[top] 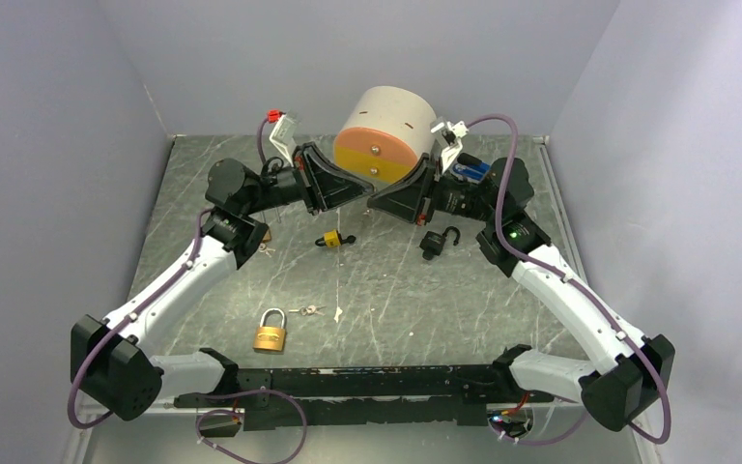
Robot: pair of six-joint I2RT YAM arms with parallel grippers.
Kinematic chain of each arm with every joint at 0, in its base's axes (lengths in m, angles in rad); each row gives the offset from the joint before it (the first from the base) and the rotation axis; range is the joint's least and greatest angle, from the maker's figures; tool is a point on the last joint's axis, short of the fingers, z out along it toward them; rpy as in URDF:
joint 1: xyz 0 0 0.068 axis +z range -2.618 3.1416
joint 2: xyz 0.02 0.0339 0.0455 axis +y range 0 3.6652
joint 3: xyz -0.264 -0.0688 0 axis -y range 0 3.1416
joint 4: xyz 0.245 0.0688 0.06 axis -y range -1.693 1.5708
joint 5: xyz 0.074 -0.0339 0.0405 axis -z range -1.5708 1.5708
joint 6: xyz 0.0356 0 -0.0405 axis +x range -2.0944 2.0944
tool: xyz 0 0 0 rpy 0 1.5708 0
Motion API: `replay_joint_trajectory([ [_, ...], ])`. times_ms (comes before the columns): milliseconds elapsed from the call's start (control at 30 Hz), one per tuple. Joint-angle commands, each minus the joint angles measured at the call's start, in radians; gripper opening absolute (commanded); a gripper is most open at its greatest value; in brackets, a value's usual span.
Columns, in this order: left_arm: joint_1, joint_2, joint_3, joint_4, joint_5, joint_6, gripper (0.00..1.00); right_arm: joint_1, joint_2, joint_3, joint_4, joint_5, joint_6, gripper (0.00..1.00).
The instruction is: Unlock with the key
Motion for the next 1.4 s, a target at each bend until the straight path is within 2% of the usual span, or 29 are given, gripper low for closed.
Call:
replay_joint_trajectory([
  [0,-0.004,-0.011,0.001,0.103,-0.008,-0.033,0.03,0.0,-0.001,0.024,0.095,-0.02,0.038,0.1],
  [67,-0.003,-0.012,-0.001,0.11,-0.013,-0.034,0.03,0.0,0.001,0.018,0.124,-0.029,0.057,0.0],
  [200,-0.004,-0.018,-0.006,0.097,-0.039,-0.033,0.05,0.0,-0.003,0.016,0.119,-0.033,0.051,0.0],
  [300,-0.004,-0.061,-0.019,-0.033,-0.168,0.019,0.41,-0.003,-0.024,0.013,0.025,-0.005,-0.004,0.0],
  [333,-0.003,-0.082,-0.018,-0.129,-0.234,0.051,0.62,-0.008,-0.034,0.008,-0.006,0.008,-0.023,0.0],
  [400,-0.004,-0.121,-0.004,-0.372,-0.411,0.111,0.78,-0.018,-0.06,-0.016,-0.052,0.031,-0.047,0.0],
  [500,-0.004,-0.164,0.019,-0.654,-0.681,0.128,0.93,-0.026,-0.082,-0.039,-0.129,0.061,-0.078,0.0],
  [567,-0.004,-0.175,0.033,-0.808,-0.829,0.118,0.94,-0.028,-0.09,-0.051,-0.191,0.094,-0.106,0.0],
  [700,-0.003,-0.111,0.062,-1.107,-1.078,-0.016,0.94,-0.028,-0.111,-0.083,-0.354,0.195,-0.193,0.0],
  [800,-0.005,-0.001,0.054,-1.147,-1.065,-0.088,0.94,-0.028,-0.131,-0.112,-0.449,0.276,-0.26,0.0],
  [900,-0.006,0.132,0.034,-1.062,-1.003,-0.139,0.86,-0.028,-0.143,-0.133,-0.521,0.348,-0.313,0.0],
  [1000,-0.01,0.28,0.06,-1.022,-1.002,-0.171,0.84,-0.028,-0.15,-0.145,-0.575,0.387,-0.36,0.0],
  [1167,-0.013,0.473,0.241,-1.288,-1.112,-0.425,0.87,-0.029,-0.18,-0.209,-0.58,0.453,-0.374,0.0],
  [1367,-0.016,0.592,0.361,-1.42,-1.216,-0.617,0.91,-0.031,-0.198,-0.24,-0.574,0.486,-0.366,0.0],
])
